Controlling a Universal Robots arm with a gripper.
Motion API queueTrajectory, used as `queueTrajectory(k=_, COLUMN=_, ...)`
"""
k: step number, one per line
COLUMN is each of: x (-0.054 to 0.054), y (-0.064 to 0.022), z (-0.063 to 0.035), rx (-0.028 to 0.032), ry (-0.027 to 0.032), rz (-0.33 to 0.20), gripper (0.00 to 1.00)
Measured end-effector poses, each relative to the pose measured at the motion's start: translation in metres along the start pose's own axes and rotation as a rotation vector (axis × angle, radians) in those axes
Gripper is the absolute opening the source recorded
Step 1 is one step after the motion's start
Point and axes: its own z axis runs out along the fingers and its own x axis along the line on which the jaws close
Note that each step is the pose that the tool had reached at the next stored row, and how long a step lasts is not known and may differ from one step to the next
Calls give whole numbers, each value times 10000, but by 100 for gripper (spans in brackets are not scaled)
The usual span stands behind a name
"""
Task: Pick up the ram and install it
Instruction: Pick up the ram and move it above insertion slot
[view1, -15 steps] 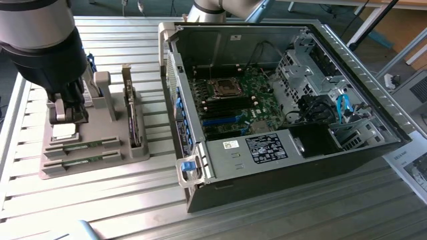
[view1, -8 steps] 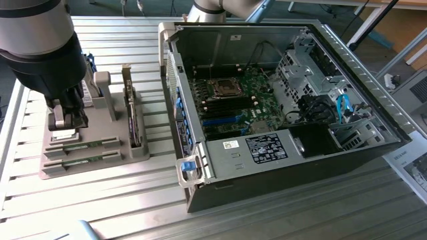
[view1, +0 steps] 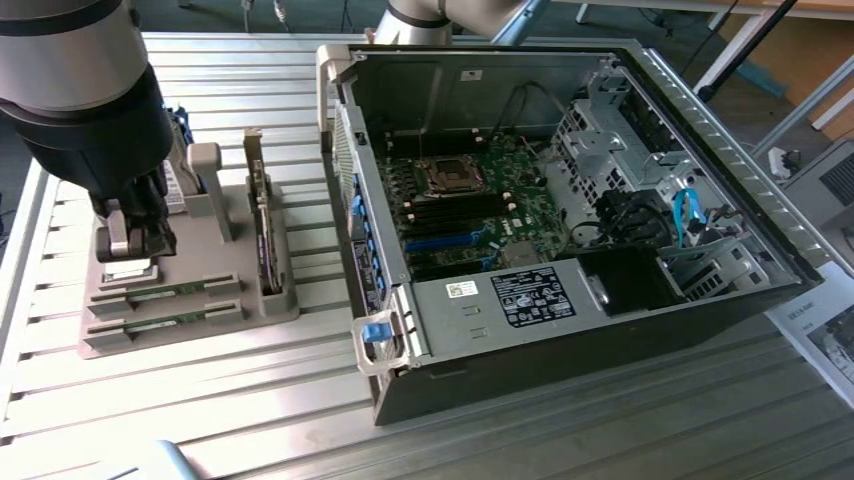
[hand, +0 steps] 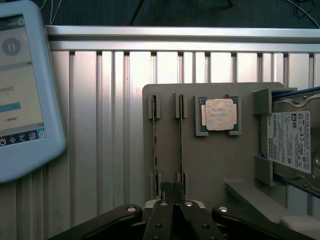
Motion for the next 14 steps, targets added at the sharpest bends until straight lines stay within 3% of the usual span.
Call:
queueTrajectory(k=4, x=0, y=0, z=0, rx=0, ry=0, rz=0, gripper=11)
queueTrajectory(k=7, x=0, y=0, z=0, rx=0, ry=0, rz=0, gripper=24)
queueTrajectory(k=14, x=0, y=0, z=0, rx=-3, ry=4, rz=-131, gripper=24)
